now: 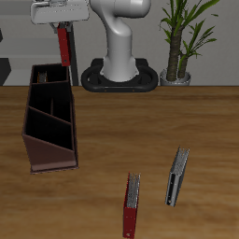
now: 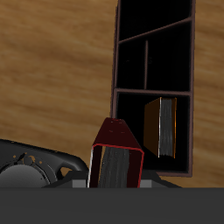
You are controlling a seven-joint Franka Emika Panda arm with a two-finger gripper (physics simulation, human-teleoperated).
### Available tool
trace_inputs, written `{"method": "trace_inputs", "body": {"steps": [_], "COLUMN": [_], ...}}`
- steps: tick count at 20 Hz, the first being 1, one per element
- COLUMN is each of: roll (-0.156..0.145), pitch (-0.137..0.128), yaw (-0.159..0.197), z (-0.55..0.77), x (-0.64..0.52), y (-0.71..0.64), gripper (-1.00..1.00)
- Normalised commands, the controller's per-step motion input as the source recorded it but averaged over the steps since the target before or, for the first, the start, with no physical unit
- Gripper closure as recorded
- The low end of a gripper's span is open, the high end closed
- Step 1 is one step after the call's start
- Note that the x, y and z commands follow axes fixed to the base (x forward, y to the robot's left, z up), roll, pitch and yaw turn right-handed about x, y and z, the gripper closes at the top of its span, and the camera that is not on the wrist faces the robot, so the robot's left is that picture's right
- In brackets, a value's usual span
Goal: Place the orange book into the right desk caddy's right compartment and place the left red book into the right desk caddy's right compartment
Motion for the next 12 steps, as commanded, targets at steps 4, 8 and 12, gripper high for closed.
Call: {"method": "trace_inputs", "body": {"steps": [4,8,12], "roll": [0.035,0.026,0.046], "pitch": [0.007,-0.020,0.007], "yaw": [0.031,0.000,-0.016], "z": [0.02,0.19,0.07], "x": [0.05,0.02,0.05], "y": [-0.12,-0.27,-0.08], "gripper": [1.00,1.00,1.00]}}
